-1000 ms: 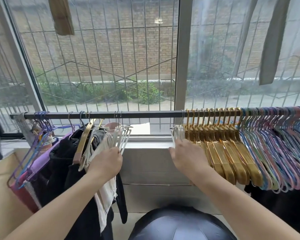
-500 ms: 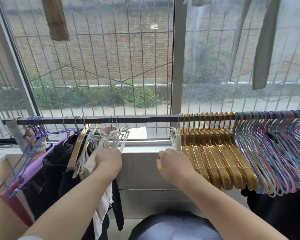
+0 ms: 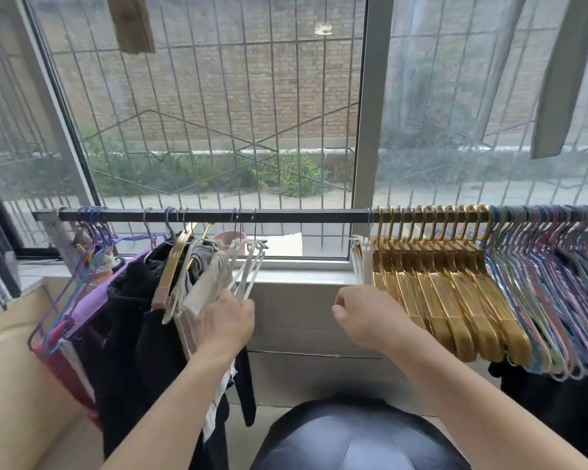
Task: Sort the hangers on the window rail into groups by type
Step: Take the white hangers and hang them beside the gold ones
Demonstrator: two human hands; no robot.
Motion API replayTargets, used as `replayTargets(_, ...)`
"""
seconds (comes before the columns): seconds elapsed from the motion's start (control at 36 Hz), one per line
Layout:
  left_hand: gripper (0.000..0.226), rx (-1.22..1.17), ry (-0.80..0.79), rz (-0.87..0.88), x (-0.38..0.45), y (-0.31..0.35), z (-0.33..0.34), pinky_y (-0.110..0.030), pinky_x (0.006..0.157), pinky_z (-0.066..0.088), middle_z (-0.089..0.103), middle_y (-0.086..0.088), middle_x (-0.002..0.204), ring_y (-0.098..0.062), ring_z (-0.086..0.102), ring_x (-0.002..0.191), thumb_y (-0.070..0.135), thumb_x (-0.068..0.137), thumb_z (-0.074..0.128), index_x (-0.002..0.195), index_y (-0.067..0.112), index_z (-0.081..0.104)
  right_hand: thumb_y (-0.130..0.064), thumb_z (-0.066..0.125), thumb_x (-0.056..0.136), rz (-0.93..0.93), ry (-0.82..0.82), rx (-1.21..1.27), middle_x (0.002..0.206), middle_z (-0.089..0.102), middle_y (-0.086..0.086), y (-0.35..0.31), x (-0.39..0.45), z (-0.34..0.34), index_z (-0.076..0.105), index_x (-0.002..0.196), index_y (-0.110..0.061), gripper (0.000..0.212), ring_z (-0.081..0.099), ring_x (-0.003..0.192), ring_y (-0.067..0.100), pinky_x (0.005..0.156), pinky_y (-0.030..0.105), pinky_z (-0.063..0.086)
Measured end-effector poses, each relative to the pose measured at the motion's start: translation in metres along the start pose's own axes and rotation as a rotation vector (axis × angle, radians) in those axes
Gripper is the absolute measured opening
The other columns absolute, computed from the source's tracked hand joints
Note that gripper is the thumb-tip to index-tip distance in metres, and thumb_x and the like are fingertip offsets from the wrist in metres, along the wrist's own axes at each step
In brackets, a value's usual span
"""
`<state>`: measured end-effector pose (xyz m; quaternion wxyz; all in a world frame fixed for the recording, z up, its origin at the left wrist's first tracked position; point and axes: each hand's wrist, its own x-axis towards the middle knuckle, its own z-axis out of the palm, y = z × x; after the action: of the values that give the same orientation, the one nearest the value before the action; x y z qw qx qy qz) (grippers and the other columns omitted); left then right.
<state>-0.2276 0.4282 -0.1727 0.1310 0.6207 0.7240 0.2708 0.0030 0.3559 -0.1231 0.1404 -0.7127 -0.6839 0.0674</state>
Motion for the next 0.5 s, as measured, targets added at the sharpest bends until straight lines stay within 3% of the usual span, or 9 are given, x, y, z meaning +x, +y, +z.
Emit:
replayTargets(0.25,0.033,0.058,0.097,0.152,-0.009,0.003,-0.021,-0.044,0.079,0.048,0.066,-0.008,0.095,-0.032,0.061,0.086,0.026,0.107,0.043,0.136,0.009,0.047,-0.037,0.047,0.104,-0.036,-0.064,0.142,0.112,0.069,-0.006,-0.001,-0.013,-0.003,0.067,0.119,-0.023,0.028,0.063,0.101,0.015,0.094,0.037,0.055)
replayTargets(0.36,0.043,-0.009,0.104,0.213,0.001,0.023,-0.032,-0.043,0.076,0.050,0.068,-0.016,0.116,-0.035,0.066,0.096,0.025,0.108,0.043,0.148,0.010,0.041,-0.036,0.047,0.104,-0.026,-0.091,0.155,0.114,0.069,-0.004,0.001,-0.016,-0.003,0.067,0.122,-0.022,0.029,0.063,0.102,0.016,0.095,0.038,0.055)
replayTargets(0.5,0.037,-0.023,0.046,0.166,0.034,0.057,-0.041,-0.038,0.063,0.055,0.066,-0.013,0.094,-0.031,0.072,0.073,0.024,0.105,0.046,0.138,0.009,0.048,-0.037,0.047,0.104,-0.008,-0.117,0.167,0.113,0.069,-0.004,-0.001,-0.022,-0.005,0.066,0.121,-0.024,0.029,0.063,0.101,0.016,0.094,0.037,0.055)
